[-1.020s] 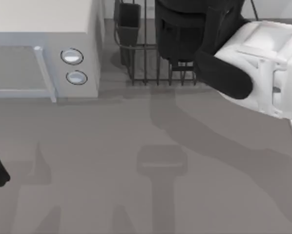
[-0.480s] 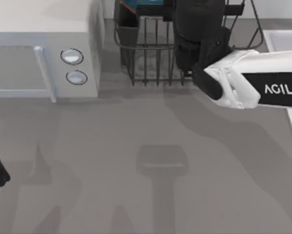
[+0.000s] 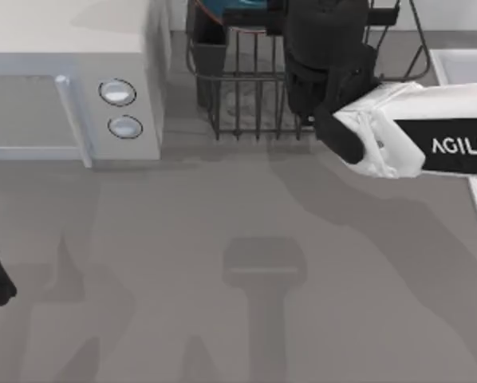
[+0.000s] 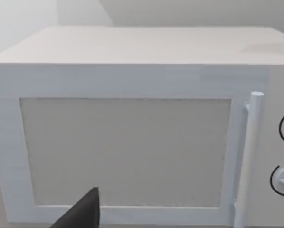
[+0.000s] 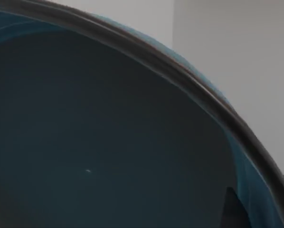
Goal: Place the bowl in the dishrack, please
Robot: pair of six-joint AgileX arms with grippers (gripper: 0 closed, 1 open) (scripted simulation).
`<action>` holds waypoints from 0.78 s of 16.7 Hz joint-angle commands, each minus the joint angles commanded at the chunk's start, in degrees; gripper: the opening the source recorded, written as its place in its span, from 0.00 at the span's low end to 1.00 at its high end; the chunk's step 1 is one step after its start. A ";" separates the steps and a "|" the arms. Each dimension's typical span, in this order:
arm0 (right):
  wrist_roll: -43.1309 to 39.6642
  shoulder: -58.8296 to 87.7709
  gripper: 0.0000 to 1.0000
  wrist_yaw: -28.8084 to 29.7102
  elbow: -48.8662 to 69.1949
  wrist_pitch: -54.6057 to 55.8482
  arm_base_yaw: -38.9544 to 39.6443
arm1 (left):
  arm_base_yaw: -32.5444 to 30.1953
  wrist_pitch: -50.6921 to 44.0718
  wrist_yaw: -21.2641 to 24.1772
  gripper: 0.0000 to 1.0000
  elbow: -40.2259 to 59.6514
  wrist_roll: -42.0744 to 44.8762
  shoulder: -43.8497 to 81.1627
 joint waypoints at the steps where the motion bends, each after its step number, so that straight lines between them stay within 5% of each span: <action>1: 0.00 0.00 0.38 0.00 0.00 0.00 0.00 | 0.00 0.00 0.00 1.00 0.00 0.00 0.00; 9: 0.00 0.00 0.98 0.00 0.00 0.00 0.00 | 0.00 0.00 0.00 1.00 0.00 0.00 0.00; 13: 0.00 0.00 1.00 0.00 0.00 0.00 0.00 | 0.00 0.00 0.00 1.00 0.00 0.00 0.00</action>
